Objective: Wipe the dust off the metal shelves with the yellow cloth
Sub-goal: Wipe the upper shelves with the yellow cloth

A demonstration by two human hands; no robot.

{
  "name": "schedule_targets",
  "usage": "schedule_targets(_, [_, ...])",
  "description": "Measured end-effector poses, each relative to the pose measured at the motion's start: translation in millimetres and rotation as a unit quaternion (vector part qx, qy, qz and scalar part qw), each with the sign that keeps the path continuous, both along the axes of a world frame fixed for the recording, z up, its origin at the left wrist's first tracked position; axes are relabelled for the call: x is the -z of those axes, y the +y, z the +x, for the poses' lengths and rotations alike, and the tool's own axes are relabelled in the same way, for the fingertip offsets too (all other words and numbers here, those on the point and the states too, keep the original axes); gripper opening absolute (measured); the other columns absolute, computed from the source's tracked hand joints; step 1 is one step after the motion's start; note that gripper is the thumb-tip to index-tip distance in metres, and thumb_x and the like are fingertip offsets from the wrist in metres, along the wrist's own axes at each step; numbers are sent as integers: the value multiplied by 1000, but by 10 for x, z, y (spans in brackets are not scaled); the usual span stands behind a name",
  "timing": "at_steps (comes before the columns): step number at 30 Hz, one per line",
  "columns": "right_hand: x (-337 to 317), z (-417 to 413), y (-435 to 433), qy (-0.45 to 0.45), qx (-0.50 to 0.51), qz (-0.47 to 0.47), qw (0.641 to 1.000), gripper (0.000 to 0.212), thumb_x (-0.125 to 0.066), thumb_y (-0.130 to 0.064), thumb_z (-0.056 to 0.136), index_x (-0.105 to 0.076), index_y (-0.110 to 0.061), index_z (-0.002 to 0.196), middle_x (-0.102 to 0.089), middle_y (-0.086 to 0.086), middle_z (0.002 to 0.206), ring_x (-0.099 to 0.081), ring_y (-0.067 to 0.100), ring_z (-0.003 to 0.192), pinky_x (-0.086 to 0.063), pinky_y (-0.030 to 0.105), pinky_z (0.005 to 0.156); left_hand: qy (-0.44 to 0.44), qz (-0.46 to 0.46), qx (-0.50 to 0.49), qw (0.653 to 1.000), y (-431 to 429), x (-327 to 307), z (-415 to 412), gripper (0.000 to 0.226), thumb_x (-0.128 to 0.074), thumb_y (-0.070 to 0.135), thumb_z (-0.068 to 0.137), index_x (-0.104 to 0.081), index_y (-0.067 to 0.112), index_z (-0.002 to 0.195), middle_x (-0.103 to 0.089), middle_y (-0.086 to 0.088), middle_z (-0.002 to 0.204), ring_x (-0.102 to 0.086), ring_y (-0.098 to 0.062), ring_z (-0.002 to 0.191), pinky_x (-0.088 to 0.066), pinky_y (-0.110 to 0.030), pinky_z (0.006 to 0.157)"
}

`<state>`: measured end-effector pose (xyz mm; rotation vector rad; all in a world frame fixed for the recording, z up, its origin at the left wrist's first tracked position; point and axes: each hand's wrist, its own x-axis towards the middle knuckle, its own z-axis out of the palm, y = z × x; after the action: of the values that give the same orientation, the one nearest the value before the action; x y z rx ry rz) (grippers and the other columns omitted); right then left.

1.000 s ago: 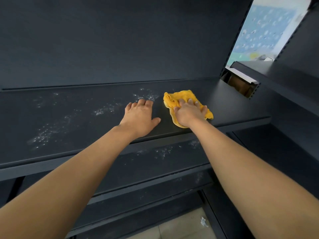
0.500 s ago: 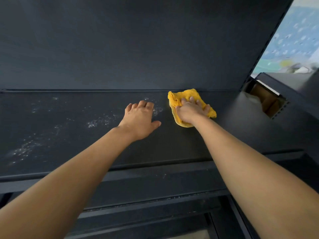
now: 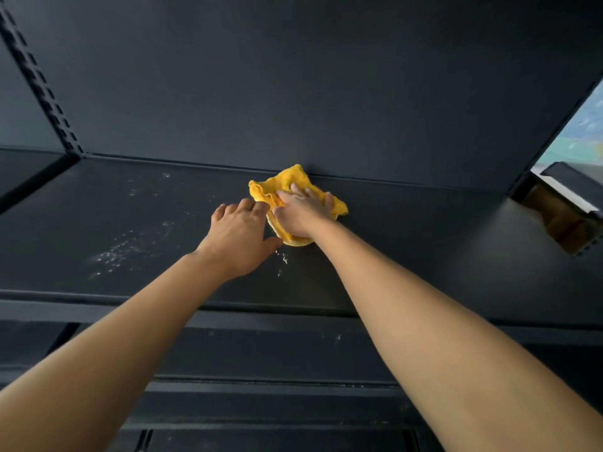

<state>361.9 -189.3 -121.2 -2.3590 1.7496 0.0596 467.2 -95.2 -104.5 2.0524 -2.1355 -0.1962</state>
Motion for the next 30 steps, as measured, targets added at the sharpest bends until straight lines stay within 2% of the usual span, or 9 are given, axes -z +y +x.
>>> schedule_targets(6, [-6,30,350,3,37,-5,999,49,-21,-38,101,-19,-33,149,-4,-2,161,-5,25,147,1,53,116,5,-7,48,999,148,-45,96,60,-50,47,89,-34,18,139,-40,-7,141,-34,-28,133,-16,-40,114])
schedule_targets(14, [-60,-494,781,-3,204,-4,979,49,-20,-37,101,-23,-32,149,-9,-1,160,-11,26,147,-3,53,117,-3,5,105,994,405,-79,389,64,-49,46,90,-28,15,143,-35,-9,144,-32,-29,135,-14,-39,115])
schedule_targets(18, [-98,-283,887,14,270,8,963,50,-20,-32,100,-22,-29,150,-7,-1,161,-14,31,145,-1,56,116,0,11,103,995,523,-45,703,66,-49,47,91,-27,14,144,-36,-9,144,-31,-30,135,-14,-40,116])
schedule_targets(25, [-23,840,1056,-2,192,-18,981,50,-22,-38,100,-26,-26,148,-9,1,160,-9,32,145,1,57,114,-7,7,99,995,612,16,1115,67,-50,49,89,-28,15,143,-35,-10,145,-32,-30,135,-16,-41,116])
schedule_targets(30, [-29,885,1083,-22,168,-12,985,50,-24,-40,101,-20,-29,150,-7,1,160,-5,29,147,1,54,115,12,12,90,996,618,53,1213,66,-50,49,89,-29,17,143,-36,-9,146,-32,-29,135,-16,-41,115])
